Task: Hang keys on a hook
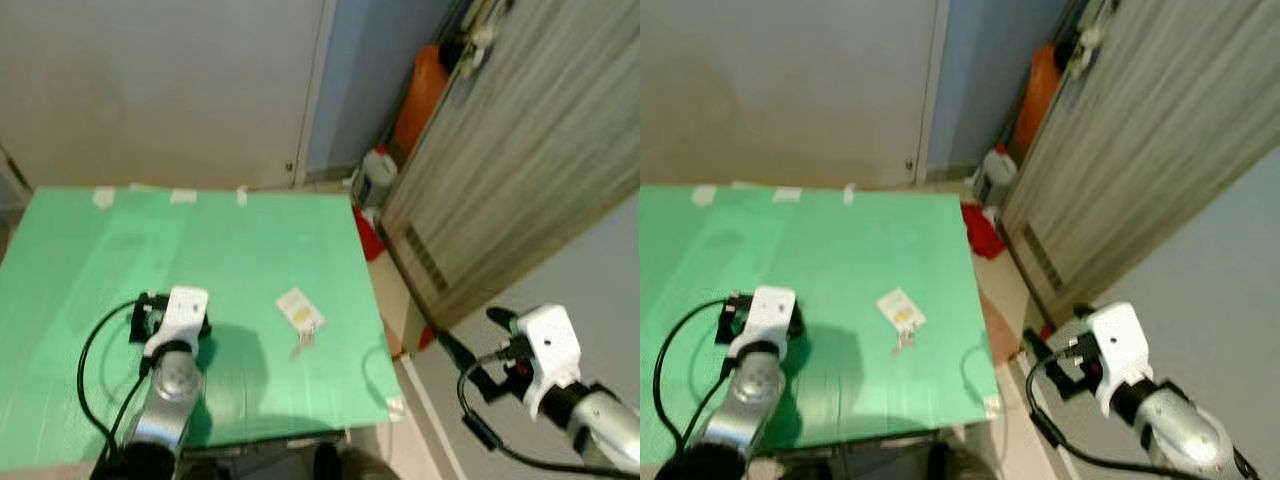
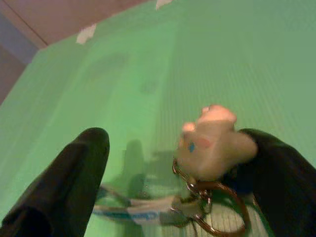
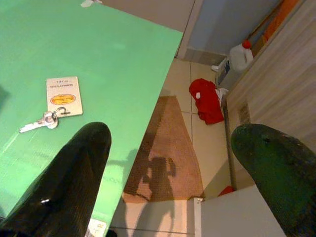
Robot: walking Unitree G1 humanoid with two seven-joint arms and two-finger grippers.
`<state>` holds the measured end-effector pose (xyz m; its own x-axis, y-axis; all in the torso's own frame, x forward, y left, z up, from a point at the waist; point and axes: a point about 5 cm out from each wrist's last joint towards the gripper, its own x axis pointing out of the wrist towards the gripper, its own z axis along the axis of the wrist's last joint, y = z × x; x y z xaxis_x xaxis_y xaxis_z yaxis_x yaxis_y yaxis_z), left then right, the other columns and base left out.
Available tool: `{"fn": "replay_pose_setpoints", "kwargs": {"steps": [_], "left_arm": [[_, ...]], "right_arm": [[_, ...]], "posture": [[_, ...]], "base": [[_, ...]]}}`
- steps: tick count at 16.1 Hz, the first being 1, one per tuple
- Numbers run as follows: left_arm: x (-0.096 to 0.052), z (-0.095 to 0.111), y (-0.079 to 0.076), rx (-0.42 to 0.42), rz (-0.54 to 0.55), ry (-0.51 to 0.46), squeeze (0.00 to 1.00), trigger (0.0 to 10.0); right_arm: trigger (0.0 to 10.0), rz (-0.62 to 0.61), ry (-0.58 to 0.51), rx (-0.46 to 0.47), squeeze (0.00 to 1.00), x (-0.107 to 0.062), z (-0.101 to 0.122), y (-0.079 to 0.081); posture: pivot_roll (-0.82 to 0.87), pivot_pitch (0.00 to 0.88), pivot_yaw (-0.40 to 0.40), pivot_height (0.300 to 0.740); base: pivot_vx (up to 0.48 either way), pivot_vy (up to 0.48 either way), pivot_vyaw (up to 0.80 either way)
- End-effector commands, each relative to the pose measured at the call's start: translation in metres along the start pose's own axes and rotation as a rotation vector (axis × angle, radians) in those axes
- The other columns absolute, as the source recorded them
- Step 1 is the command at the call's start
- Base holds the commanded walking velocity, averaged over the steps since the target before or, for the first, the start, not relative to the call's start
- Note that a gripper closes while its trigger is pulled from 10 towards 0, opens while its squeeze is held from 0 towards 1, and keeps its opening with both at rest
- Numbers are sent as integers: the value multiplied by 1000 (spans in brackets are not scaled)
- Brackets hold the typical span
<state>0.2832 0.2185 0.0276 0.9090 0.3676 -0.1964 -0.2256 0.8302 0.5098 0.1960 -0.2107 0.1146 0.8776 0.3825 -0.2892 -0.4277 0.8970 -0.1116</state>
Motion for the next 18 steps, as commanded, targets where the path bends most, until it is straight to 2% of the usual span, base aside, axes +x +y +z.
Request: {"fn": "replay_pose_setpoints", "kwargs": {"steps": [1,3,4,6,9,13,14,16,18], "left_arm": [[-2,-12,-5,-5,-34,58,0,10000],[0,-17,-8,-23,-62,85,0,10000],[1,-21,-10,-47,-82,111,0,0],[2,-20,-10,-63,-92,110,0,0],[8,-9,-8,-80,-100,53,0,0],[12,4,-4,-151,-136,-34,0,0],[13,14,-2,-194,-157,-81,0,0],[17,29,4,-230,-151,-142,0,0],[23,49,14,-242,-136,-204,0,0]], "right_arm": [[10000,-24,7,-3,0,-3,0,-1],[10000,-28,0,-5,0,-6,4,2],[10000,-33,-7,-4,0,-10,9,6],[10000,-37,-11,-3,0,-11,12,7],[10000,-46,-24,-5,0,-14,23,8],[10000,-46,-32,5,0,-9,30,13],[10000,-43,-41,9,0,-5,30,14],[10000,-37,-55,14,0,5,31,15],[10000,-34,-85,39,0,32,23,17]], "posture": [[-241,170,-155,740],[-248,174,-149,740],[-252,174,-145,740],[-254,175,-141,740],[-249,175,-134,740],[-219,161,-123,740],[-198,146,-112,740],[-174,130,-99,740],[-117,90,-76,740]], "base": [[0,0,0],[0,0,0],[0,0,0],[0,0,0],[0,0,0],[0,0,0],[0,0,0],[0,0,0],[0,0,0]]}}
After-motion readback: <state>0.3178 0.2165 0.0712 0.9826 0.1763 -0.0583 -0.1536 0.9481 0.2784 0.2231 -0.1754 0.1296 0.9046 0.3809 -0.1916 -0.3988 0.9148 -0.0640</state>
